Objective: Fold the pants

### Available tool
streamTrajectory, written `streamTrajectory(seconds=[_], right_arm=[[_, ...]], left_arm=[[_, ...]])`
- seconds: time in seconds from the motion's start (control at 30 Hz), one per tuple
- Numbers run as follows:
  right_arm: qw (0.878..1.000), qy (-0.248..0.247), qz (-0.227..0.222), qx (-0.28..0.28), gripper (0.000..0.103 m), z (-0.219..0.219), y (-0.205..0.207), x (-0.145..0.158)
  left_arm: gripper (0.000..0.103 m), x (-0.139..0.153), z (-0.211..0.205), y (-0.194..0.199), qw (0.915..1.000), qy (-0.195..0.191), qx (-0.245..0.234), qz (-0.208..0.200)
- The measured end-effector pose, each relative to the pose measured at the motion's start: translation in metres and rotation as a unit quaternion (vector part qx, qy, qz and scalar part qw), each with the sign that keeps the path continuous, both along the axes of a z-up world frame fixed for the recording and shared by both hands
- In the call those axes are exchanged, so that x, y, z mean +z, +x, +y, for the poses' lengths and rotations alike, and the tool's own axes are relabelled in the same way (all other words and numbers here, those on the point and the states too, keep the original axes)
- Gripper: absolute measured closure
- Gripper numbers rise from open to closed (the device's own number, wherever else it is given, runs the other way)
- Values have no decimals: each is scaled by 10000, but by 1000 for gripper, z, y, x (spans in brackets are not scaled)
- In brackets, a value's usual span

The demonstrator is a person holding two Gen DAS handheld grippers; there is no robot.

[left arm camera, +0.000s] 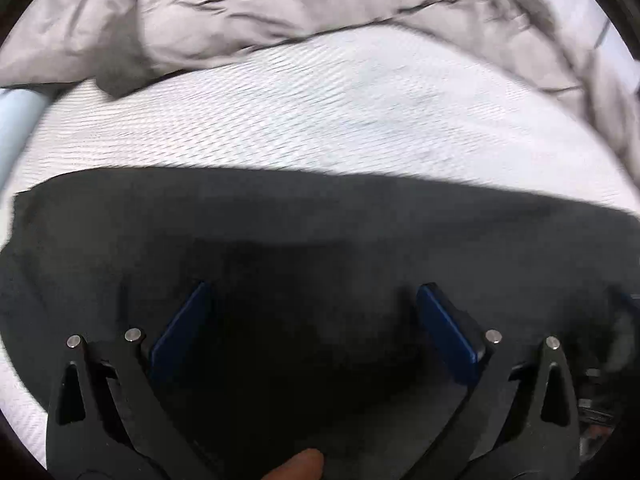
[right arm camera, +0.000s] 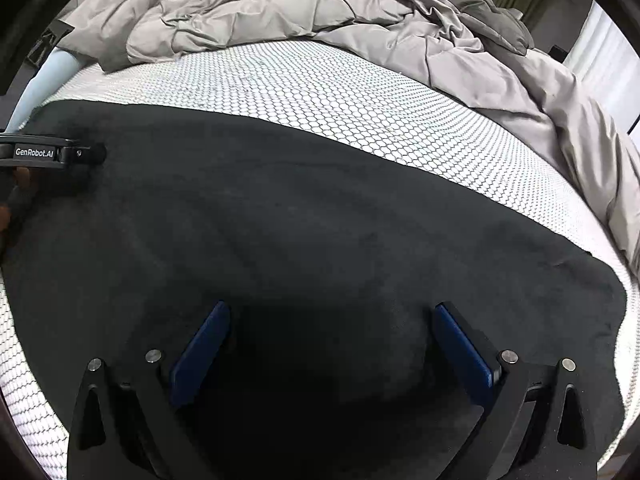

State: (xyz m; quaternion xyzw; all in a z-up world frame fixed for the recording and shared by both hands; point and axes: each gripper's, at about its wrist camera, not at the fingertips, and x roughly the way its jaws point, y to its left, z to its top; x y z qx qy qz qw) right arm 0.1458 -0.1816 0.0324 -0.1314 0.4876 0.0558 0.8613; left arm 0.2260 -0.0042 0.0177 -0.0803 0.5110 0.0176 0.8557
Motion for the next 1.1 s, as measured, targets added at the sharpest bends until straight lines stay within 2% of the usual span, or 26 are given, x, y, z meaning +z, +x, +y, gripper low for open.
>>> streamTrajectory(seconds=[0.03,0.1,0.17,0.2,0.23,0.3,0.4,0.47,0.6,0.67,0.73,0.77,0.83,0.9,0.93,1.0,1.07,1.1], right_arm=[[9999,104,17,-1,0,-5,4,0],[9994,345,58,-78,0,-10,9,3],[9988,460,55,-149,0,-10,15,5],[9989,430,73,-167,0,-7,18,3],[9992,361,112,-138,0,-3,19,0],[9997,209,142,-43,1,3,19,-5],[9998,114,94,107,1,5,10,-4],[9998,118,89,161,1,1,6,-4],[9997,170,110,135,1,-6,5,-4],[9998,151,105,125,1,-6,4,-4],[9998,101,88,115,1,-4,3,-3],[9999,82,81,110,0,-3,4,-4],[9999,52,63,83,0,-1,3,-3],[10000,3,34,91,1,1,2,-4],[9999,-4,27,98,1,1,1,-4],[9999,20,30,111,1,0,1,-4],[9999,53,32,109,1,-3,1,-4],[9999,48,20,114,1,-3,1,-3]], left_arm=[[1,5,-7,2,9998,-143,-90,-112],[1,3,-22,13,9996,-105,-185,-195],[1,-10,-31,30,9997,195,-161,-47],[1,-22,-33,37,9985,506,-77,172],[0,-27,-29,40,9978,624,44,215],[0,-28,-10,44,9984,441,335,129],[0,-24,24,43,9913,934,931,32],[0,-26,48,36,9825,1328,1310,5],[1,-19,90,9,9802,983,1717,8],[12,-4,103,-8,9850,436,1666,-134],[12,8,113,-24,9874,53,1536,-385],[12,14,117,-34,9881,56,1444,-534],[14,15,125,-46,9874,434,1391,-610],[29,1,138,-51,9853,630,1551,-333],[40,-10,149,-55,9848,528,1645,-158],[49,-18,168,-63,9837,278,1740,-367],[66,-17,186,-74,9746,345,2147,-528],[70,-16,197,-80,9706,173,2330,-582]])
